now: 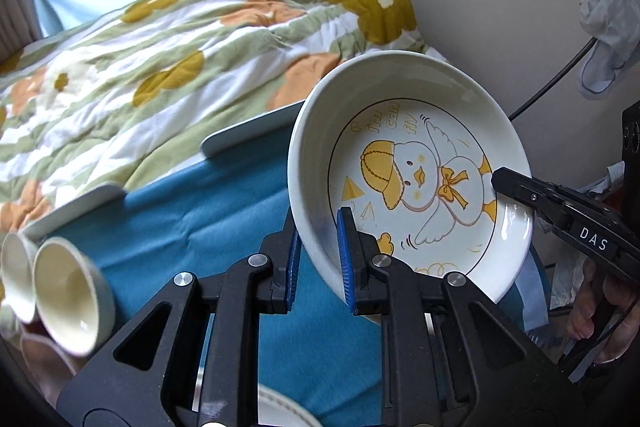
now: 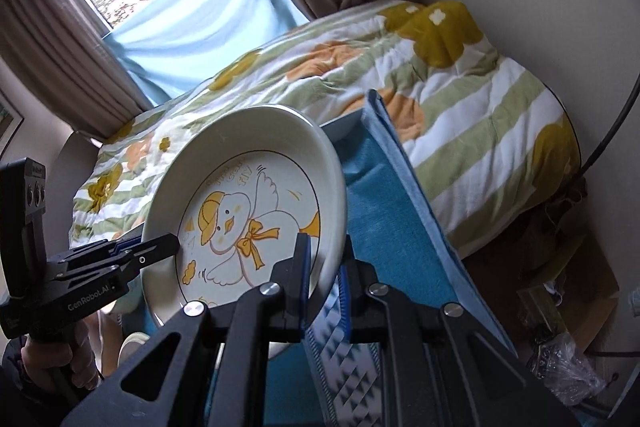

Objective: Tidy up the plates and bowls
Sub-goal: 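Lift the small duck plate and carry it over the plate stack, then lower the small duck plate onto the white plate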

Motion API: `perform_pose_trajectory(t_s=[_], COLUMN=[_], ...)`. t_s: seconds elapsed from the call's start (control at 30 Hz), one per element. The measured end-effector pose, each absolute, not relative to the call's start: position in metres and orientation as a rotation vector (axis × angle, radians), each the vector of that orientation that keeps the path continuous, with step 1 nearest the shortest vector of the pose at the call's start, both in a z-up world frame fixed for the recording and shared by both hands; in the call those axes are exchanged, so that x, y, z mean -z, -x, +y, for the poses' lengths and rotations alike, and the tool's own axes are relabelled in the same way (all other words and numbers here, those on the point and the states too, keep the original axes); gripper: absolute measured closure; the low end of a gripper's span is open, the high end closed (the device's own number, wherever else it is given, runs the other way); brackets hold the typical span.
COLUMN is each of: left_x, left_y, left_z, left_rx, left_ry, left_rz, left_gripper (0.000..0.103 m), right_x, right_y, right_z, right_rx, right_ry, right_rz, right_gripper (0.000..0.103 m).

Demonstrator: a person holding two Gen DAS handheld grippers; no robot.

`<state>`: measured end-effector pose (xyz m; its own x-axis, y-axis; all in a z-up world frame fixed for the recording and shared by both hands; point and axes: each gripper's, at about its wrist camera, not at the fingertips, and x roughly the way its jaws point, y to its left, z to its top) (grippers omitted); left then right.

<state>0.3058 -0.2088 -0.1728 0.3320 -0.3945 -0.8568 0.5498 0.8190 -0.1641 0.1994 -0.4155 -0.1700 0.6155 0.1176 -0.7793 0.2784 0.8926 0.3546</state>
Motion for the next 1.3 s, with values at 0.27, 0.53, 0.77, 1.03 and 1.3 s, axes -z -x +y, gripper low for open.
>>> perform_pose_trajectory(t_s=[0.27, 0.53, 0.77, 1.03, 1.3], left_x=[0.158, 0.175, 0.201, 0.243, 0.260], left_y=[-0.226, -0.160, -0.129, -0.125, -0.137], left_z=[-0.134, -0.058, -0.006, 0.017, 0.022], left_rx=[0.543, 0.419, 0.304, 0.239, 0.240], left_ry=[-0.112, -0.034, 0.040, 0.110, 0.141], left_rz=[1.043, 1.072, 1.110, 1.154, 1.170], left_gripper=[0.088, 0.088, 0.088, 0.088, 0.087], right_x=[0.153, 0.171, 0.199, 0.232, 0.243], right_y=[-0.155, -0.128, -0.123, -0.129, -0.138], right_z=[-0.352, -0.290, -0.244, -0.214, -0.204], right_rx=[0.011, -0.112, -0.223, -0.282, -0.278], right_ry=[-0.408, -0.351, -0.308, -0.243, -0.200], right_rz=[0.940, 1.002, 1.057, 1.106, 1.121], right_gripper=[0.091, 0.091, 0.091, 0.091, 0.091])
